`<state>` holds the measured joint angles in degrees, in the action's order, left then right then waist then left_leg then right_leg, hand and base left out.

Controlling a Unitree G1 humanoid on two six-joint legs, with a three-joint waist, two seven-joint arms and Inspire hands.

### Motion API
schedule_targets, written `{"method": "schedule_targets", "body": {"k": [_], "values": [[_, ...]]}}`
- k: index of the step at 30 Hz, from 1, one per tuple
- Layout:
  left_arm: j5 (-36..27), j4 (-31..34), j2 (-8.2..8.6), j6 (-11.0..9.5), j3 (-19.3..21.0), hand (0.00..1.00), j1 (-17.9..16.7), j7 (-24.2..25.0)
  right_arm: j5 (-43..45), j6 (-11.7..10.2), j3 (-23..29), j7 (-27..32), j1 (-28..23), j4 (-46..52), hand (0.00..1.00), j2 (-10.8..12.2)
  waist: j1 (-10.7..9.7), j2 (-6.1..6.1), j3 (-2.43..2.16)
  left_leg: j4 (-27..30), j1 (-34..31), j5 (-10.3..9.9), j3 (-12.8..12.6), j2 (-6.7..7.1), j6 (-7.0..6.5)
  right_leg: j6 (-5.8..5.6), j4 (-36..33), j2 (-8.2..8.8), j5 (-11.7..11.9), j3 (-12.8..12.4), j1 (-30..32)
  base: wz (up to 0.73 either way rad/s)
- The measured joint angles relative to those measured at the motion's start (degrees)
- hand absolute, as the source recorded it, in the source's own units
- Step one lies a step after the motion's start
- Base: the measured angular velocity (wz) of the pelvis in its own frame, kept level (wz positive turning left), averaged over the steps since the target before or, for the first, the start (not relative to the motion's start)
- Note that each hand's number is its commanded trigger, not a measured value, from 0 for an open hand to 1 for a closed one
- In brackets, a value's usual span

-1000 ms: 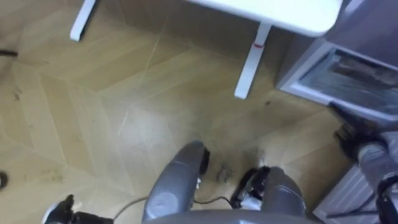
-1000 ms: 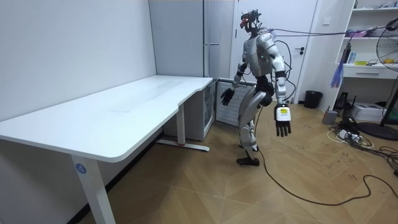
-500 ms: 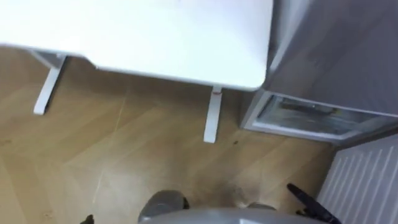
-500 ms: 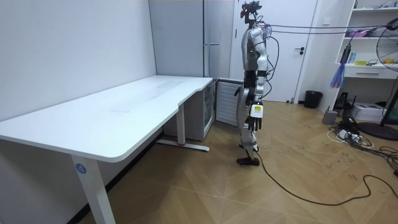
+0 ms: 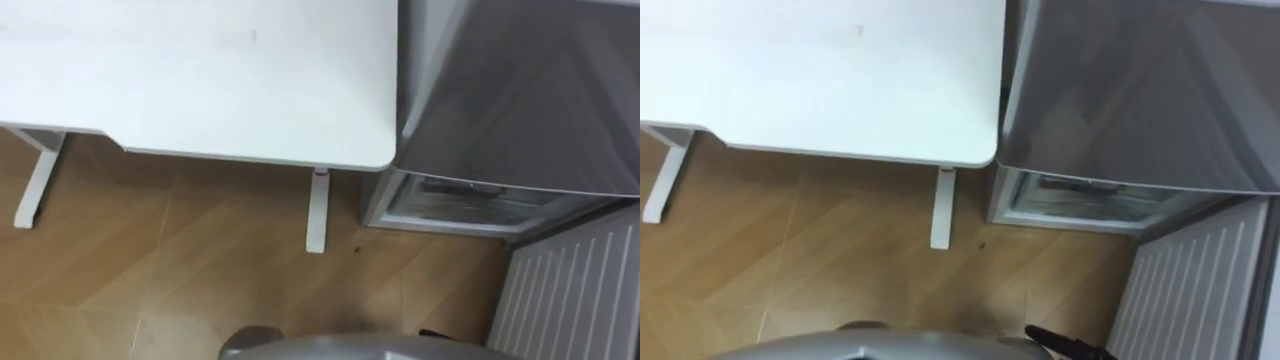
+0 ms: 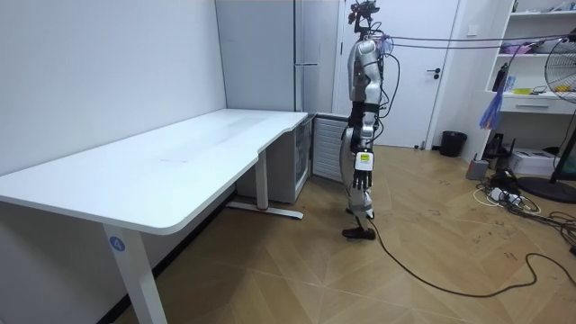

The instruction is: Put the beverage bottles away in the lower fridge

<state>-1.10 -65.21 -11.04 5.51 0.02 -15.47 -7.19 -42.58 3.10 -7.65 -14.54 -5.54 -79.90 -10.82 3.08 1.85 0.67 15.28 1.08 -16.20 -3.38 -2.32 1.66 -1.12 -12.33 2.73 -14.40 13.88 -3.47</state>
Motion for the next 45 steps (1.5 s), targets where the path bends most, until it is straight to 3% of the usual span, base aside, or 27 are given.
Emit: {"method": "schedule_targets", "body": {"k": [4,9,13,20,24,35,45], "values": [[3.5,0.0,1.26,0.9,1.1,0.0,1.1,0.0,2.8,0.0,0.0,0.8,0.4,0.1,0.0,0.1,0.1,0.25,0.03,0.0,1.0,0.0,-1.0,-0.05,-0.01,-0.1,0.7,-0.14,0.5,-1.1,-0.9,-0.13],[5.4,1.2,1.24,1.5,2.1,0.0,2.3,0.1,5.3,0.1,0.1,0.8,0.3,1.4,0.0,0.1,-0.4,0.44,-0.07,0.0,1.9,0.0,-1.2,-0.16,-0.05,-0.05,0.7,-0.21,0.8,-1.3,-1.6,-0.04],[7.4,1.1,1.26,1.4,1.9,0.0,2.8,0.1,11.1,-0.6,0.9,1.2,-0.2,4.5,0.0,0.1,-1.8,0.56,-0.11,0.0,2.0,0.2,-1.4,-0.21,-0.27,-0.05,0.6,-0.26,1.1,-1.7,-1.4,-0.03],[9.6,-0.8,1.27,1.5,1.9,0.0,5.5,0.4,19.1,-1.2,2.7,1.8,0.0,7.0,0.0,0.1,-1.9,0.2,-0.22,-0.1,2.3,0.1,-3.8,-0.96,-0.29,0.19,0.6,-0.95,2.4,-4.2,-0.6,-0.2],[9.6,-0.5,1.28,1.5,1.9,0.0,6.9,0.3,20.4,-1.8,2.8,3.0,0.0,8.3,0.0,0.1,-3.0,-0.04,-0.26,-1.0,2.5,0.2,-3.9,-1.04,-0.34,0.33,0.6,-1.15,2.6,-4.6,-0.5,-0.05],[9.4,0.1,1.28,-1.0,1.8,0.0,9.6,0.2,25.8,-2.4,3.4,4.5,0.0,10.5,0.0,0.5,-4.1,0.49,-0.5,-1.0,3.2,0.4,-4.4,-0.91,-0.45,0.2,0.8,-1.2,2.7,-5.8,-0.4,-0.05],[10.8,0.2,1.03,-1.7,1.5,0.0,9.6,0.2,40.6,-2.0,3.4,7.1,1.4,16.0,0.0,1.0,-4.2,1.18,-0.66,-1.8,3.6,0.7,-4.5,-0.9,-0.54,0.17,1.7,-1.3,3.3,-6.1,-0.5,-0.01]]}}
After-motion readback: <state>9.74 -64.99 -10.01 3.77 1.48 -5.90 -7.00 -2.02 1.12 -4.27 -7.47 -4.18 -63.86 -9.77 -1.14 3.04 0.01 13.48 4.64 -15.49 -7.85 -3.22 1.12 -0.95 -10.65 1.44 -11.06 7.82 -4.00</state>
